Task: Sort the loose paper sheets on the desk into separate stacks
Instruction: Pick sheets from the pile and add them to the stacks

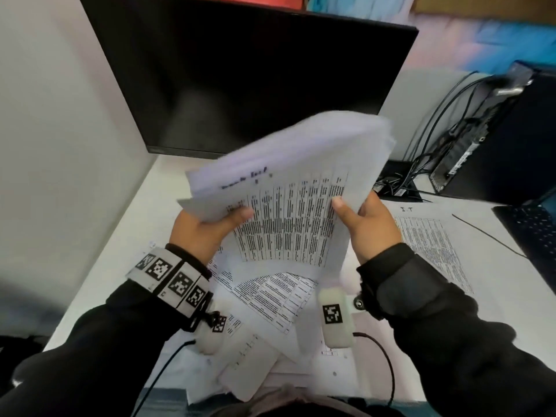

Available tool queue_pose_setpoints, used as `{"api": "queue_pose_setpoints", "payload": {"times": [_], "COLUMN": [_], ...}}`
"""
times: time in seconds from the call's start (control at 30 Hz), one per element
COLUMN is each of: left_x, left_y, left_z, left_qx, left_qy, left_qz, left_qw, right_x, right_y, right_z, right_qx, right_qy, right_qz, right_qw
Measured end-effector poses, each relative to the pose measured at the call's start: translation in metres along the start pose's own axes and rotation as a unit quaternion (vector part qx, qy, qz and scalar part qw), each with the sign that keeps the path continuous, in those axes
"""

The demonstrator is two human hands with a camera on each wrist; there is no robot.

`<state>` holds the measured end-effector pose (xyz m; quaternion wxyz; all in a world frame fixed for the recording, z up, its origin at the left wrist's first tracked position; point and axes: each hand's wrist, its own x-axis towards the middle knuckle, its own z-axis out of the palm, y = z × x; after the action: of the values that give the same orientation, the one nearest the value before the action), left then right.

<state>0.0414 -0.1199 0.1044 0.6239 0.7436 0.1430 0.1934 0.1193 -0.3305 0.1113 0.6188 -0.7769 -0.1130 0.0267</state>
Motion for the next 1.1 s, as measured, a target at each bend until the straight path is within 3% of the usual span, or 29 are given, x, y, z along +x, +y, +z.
{"api": "queue_pose_setpoints", "payload": {"times": [0.13,0.23,0.33,0.6,0.77,0.9,1.0,1.1], "left_x": [0.003,0.003,0.000,0.005,0.005,0.004,0.006,0.008], "left_y": [0.005,-0.002,-0.005,-0.005,-0.017,-0.018,-0.018,-0.020], "left_z": [0.003,0.003,0.005,0.009,0.006,0.005,0.003,0.001], "left_qx": [-0.015,-0.007,0.030,-0.006,0.043,0.034,0.042,0.052], "left_qy": [0.014,-0.025,-0.056,-0.027,-0.073,-0.073,-0.111,-0.137], "left_qz": [-0.035,-0.054,-0.057,-0.047,-0.076,-0.080,-0.082,-0.083], "left_qw": [0.999,0.998,0.996,0.999,0.994,0.994,0.990,0.986], "right_x": [0.001,-0.002,-0.001,0.004,0.003,0.008,0.006,0.005], "right_y": [0.000,0.007,0.007,0.004,0.008,-0.017,-0.036,-0.040], "right_z": [0.002,0.002,-0.001,-0.005,-0.011,-0.022,-0.031,-0.032], "right_qx": [0.031,0.020,0.012,0.044,0.018,0.112,0.042,-0.065], "right_qy": [-0.013,-0.059,-0.057,-0.042,-0.068,0.022,0.035,-0.001], "right_qz": [-0.017,-0.009,-0.004,-0.010,-0.002,-0.100,-0.237,-0.281], "right_qw": [0.999,0.998,0.998,0.998,0.998,0.988,0.970,0.958]}}
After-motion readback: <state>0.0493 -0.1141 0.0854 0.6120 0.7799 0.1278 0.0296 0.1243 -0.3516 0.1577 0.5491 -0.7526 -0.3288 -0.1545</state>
